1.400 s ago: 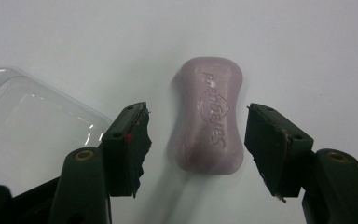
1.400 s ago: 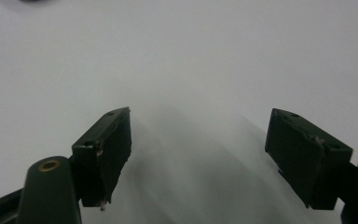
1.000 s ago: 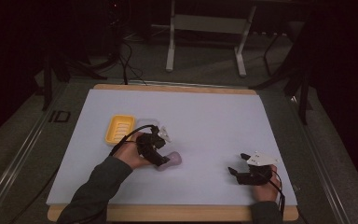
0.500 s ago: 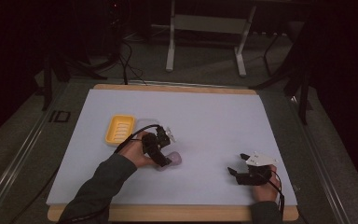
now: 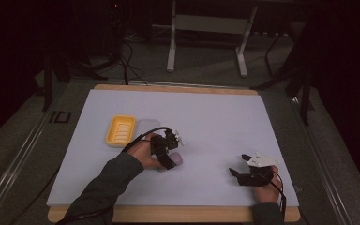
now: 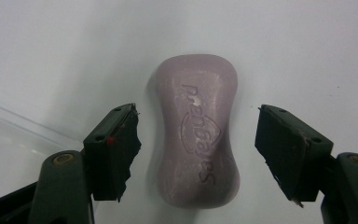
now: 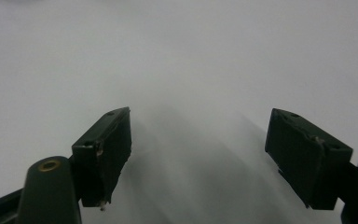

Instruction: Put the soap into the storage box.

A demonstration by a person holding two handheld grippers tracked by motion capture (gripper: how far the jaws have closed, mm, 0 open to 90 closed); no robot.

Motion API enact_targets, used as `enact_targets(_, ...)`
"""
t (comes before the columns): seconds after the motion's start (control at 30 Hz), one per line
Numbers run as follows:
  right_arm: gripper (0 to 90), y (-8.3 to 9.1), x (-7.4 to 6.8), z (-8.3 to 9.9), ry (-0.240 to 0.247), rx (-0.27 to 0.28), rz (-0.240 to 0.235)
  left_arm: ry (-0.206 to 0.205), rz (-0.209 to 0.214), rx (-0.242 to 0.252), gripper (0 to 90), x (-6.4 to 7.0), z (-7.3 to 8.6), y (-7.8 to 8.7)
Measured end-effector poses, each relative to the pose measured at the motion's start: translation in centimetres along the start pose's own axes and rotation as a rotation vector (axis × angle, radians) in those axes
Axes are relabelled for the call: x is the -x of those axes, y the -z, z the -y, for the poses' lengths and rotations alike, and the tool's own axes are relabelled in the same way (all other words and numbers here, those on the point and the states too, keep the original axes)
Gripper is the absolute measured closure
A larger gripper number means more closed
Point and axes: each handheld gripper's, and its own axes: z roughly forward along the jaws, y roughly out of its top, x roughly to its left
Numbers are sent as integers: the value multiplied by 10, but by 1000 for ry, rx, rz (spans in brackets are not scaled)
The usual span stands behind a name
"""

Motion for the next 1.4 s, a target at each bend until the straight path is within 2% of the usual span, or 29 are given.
enact_targets(0.2,223,0,0,0,0,3,-1,1,24,-28,383,-1,-3,-7)
enact_targets(0.67,223,0,0,0,-1,2,-2,37,30,-117,379,-5,-8,-22)
enact_targets(1.1,220,0,0,0,2,-5,-5,4,54,-184,452,-7,-13,-31)
enact_targets(1.33,219,0,0,0,4,-6,-6,9,70,-193,462,-9,-14,-34)
enact_targets(1.4,219,0,0,0,4,-6,-6,-1,65,-206,467,-9,-16,-34)
